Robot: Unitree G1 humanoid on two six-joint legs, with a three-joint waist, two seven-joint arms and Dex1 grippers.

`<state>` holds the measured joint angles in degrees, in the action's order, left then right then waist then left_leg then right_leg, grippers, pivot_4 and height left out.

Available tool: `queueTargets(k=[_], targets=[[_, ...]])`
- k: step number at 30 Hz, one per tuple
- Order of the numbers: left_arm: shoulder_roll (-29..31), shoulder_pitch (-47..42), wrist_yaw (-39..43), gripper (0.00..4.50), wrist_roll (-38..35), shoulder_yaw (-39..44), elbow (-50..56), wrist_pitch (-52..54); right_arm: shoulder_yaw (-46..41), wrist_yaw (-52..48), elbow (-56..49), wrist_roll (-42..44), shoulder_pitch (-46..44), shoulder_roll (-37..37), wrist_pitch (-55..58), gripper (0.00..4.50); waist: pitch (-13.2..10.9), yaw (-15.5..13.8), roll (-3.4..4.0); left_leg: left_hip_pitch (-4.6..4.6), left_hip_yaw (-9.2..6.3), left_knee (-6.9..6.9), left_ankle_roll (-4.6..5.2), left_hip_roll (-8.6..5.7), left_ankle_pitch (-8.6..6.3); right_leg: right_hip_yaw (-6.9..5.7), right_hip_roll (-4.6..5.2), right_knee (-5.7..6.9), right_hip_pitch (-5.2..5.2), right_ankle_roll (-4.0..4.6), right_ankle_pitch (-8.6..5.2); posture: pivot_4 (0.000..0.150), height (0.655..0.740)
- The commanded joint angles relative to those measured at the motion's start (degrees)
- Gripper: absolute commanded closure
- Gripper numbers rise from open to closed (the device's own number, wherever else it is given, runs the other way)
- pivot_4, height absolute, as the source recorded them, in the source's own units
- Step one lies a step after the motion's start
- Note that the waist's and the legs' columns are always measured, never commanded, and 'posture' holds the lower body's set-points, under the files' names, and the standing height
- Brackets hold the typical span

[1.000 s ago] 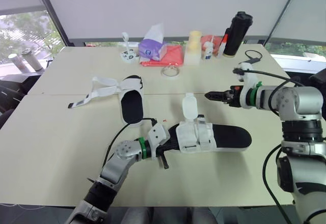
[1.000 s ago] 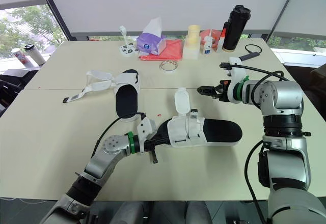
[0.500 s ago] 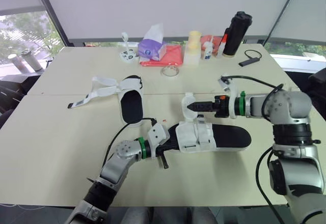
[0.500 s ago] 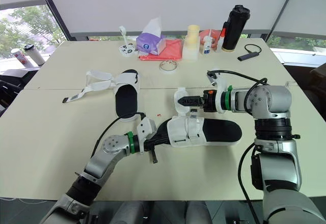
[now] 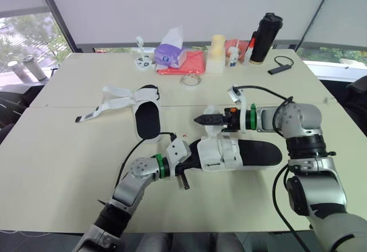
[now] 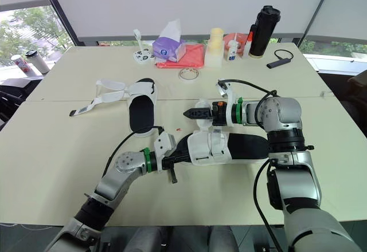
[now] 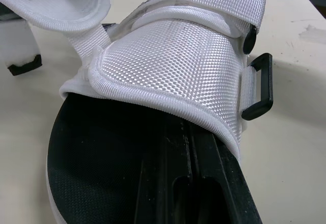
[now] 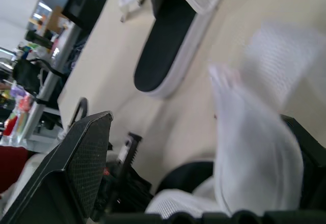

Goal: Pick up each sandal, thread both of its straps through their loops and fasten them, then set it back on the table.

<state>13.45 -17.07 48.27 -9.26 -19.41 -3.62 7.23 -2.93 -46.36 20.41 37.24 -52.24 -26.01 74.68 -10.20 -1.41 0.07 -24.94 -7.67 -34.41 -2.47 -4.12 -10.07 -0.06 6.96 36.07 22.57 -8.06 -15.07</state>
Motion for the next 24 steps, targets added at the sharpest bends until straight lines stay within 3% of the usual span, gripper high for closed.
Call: queueTargets(k=[1, 24], targets=[[0.1, 0.6, -0.8, 4.5, 1.5, -0.9, -1.4, 1.0, -2.1, -1.2, 3.5, 0.8, -3.2, 1.5, -2.2, 0.05, 0.0, 0.2, 0.0, 0.0, -0.01, 0.0, 0.0, 0.0, 0.0, 0.0, -0.01, 0.01, 0.0, 0.0, 0.0, 0.15, 0.74], [-0.4, 1.0, -1.0, 4.5, 1.2, -1.3, -1.5, 0.7, -7.3, -1.6, 9.5, 1.2, -10.9, 1.3, -2.9, 0.05, 0.0, 0.8, 0.01, 0.0, -0.04, 0.02, -0.01, -0.01, 0.0, 0.0, -0.02, 0.04, 0.02, -0.02, 0.01, 0.15, 0.74]])
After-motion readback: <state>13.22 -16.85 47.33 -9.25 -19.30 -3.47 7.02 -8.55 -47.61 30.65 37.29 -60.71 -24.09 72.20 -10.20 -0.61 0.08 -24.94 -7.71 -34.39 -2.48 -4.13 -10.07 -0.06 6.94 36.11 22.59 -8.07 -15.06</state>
